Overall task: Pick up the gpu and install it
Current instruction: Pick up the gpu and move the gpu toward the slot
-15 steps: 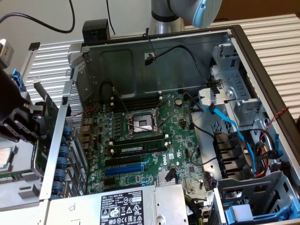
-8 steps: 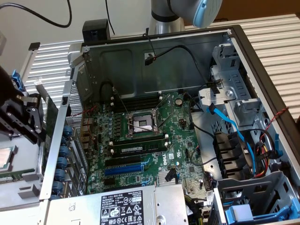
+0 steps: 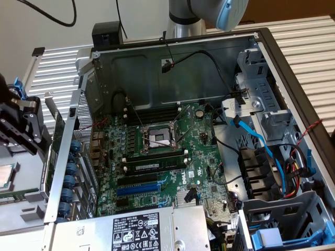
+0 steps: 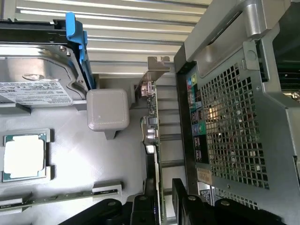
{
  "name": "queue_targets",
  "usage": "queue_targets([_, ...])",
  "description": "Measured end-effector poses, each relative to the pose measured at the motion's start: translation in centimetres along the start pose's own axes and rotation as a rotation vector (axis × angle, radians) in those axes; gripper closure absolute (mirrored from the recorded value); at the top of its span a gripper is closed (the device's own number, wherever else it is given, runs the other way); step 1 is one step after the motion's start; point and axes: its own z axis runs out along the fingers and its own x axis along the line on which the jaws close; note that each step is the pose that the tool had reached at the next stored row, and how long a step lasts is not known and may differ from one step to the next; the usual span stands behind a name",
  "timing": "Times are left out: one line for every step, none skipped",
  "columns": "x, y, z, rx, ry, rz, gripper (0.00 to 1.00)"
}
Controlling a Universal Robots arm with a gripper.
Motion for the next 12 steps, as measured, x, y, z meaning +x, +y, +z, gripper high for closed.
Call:
queue_targets([-0.1,0.01,-0.31,-0.0015,0.0,0.0,0.71])
queue_targets([-0.1,0.02,-0.6,-0.0026,0.0002,0.001,0.71])
queue_targets([-0.2,0.04,-0.9,-0.0037,0.0001,0.001,0.71])
queue_targets([-0.3,0.07,-1.23,-0.0047,0.0002,0.001,0.71])
queue_targets([-0.3,0.1,-1.48,-0.0057,0.0004,0.001,0.71])
queue_targets([-0.3,0.06,-1.52,-0.0089,0.0004,0.002,0.71])
queue_targets([-0.3,0.01,-1.52,-0.0145,0.0006,0.003,0.71])
queue_targets([-0.3,-0.08,-1.48,-0.0227,0.0011,0.005,0.71])
queue_targets([-0.4,-0.22,-1.41,-0.03,0.0013,0.007,0.71])
queue_targets([-0.4,-0.35,-1.33,-0.0362,0.0016,0.009,0.71])
queue_targets([-0.3,-0.47,-1.22,-0.0417,0.0016,0.01,0.71])
queue_targets([-0.3,-0.6,-1.11,-0.0468,0.0018,0.012,0.71])
